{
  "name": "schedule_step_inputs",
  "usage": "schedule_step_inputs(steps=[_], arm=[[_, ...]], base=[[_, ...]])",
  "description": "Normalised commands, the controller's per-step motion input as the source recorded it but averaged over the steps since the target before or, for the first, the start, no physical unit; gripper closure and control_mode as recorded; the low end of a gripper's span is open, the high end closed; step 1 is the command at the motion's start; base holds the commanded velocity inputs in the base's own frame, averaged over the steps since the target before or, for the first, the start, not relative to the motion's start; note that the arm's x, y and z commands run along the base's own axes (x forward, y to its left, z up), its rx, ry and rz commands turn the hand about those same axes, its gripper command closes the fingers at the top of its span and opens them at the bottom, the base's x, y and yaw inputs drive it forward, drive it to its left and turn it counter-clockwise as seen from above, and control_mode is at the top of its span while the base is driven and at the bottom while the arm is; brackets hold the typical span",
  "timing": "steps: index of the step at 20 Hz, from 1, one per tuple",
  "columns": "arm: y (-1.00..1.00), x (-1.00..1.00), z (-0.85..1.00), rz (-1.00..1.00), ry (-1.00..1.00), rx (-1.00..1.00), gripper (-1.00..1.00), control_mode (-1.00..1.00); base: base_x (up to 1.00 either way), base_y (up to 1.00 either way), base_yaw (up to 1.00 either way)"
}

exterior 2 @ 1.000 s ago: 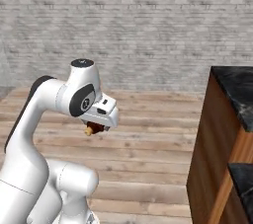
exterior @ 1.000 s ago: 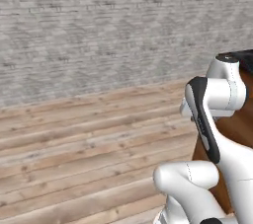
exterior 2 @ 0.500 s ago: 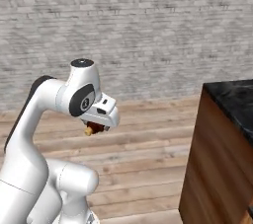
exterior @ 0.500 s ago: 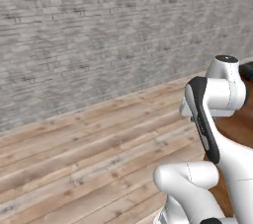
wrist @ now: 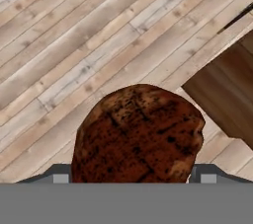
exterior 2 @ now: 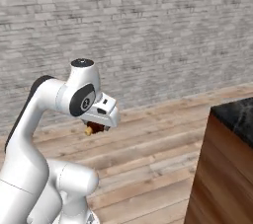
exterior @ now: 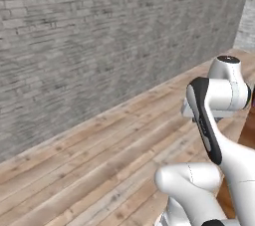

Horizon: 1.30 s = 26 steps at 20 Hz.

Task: Take the cheese, steak, and garlic from the fridge and place them on the plate on the dining counter to create an appetizer plate.

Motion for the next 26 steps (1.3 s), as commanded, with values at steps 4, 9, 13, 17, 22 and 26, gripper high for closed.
schedule_step_inputs(steps=[4,9,13,17,22,26], arm=[[0.0,0.0,0.0,0.0,0.0,0.0,1.0,1.0],[0.0,0.0,0.0,0.0,0.0,0.0,1.0,1.0],[0.0,0.0,0.0,0.0,0.0,0.0,1.0,1.0],[0.0,0.0,0.0,0.0,0.0,0.0,1.0,1.0],[0.0,0.0,0.0,0.0,0.0,0.0,1.0,1.0],[0.0,0.0,0.0,0.0,0.0,0.0,1.0,1.0]], base=[[1.0,0.42,-0.39],[1.0,0.39,-0.4],[1.0,0.31,-0.42],[1.0,0.28,-0.43],[1.0,0.23,-0.44],[1.0,0.26,-0.45]])
